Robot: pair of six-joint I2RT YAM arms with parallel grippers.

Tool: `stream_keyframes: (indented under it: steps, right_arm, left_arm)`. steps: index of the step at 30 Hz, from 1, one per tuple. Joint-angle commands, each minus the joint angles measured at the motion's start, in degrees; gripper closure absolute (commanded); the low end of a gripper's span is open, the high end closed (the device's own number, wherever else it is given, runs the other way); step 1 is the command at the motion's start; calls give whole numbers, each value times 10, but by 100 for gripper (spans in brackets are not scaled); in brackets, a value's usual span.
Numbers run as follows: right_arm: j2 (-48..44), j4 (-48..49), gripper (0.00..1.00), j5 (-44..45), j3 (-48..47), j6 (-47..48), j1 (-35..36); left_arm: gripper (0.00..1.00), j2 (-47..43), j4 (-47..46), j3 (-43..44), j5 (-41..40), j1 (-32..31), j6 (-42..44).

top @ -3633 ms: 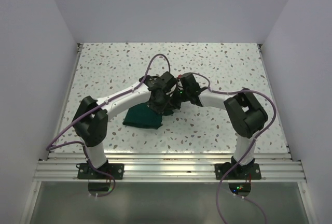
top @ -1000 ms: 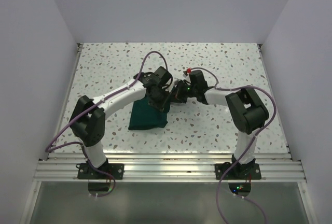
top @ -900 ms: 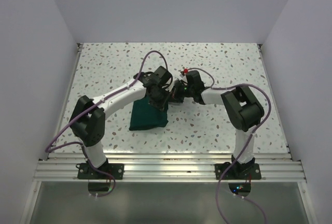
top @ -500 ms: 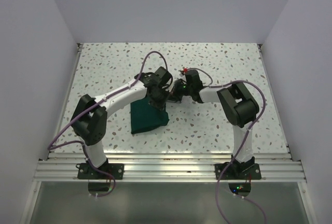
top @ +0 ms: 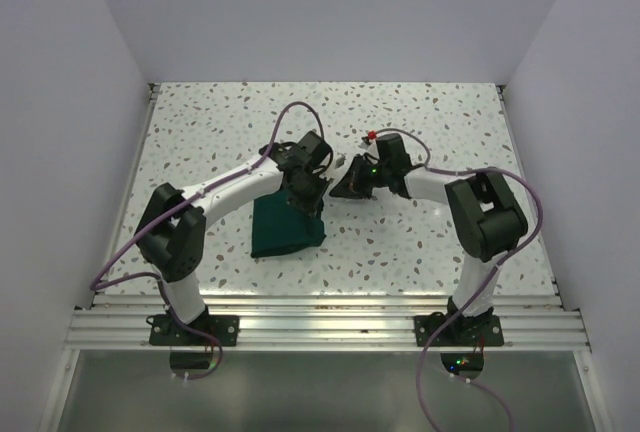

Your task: Prepare the surgical pack

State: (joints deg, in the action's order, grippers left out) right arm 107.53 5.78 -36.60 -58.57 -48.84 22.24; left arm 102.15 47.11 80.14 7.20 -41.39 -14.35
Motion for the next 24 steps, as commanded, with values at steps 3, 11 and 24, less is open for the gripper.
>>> stream_keyframes:
  steps: [3, 11, 24]
  right_arm:
    - [-2, 69, 98, -6, 4, -31, 96]
    - [91, 277, 100, 18, 21, -178, 156]
    - [-32, 91, 100, -1, 59, -49, 10]
  left_arm:
    - [100, -27, -18, 7, 28, -5, 1]
    - [100, -29, -20, 12, 39, -6, -6]
    - [100, -55, -29, -24, 37, -6, -7]
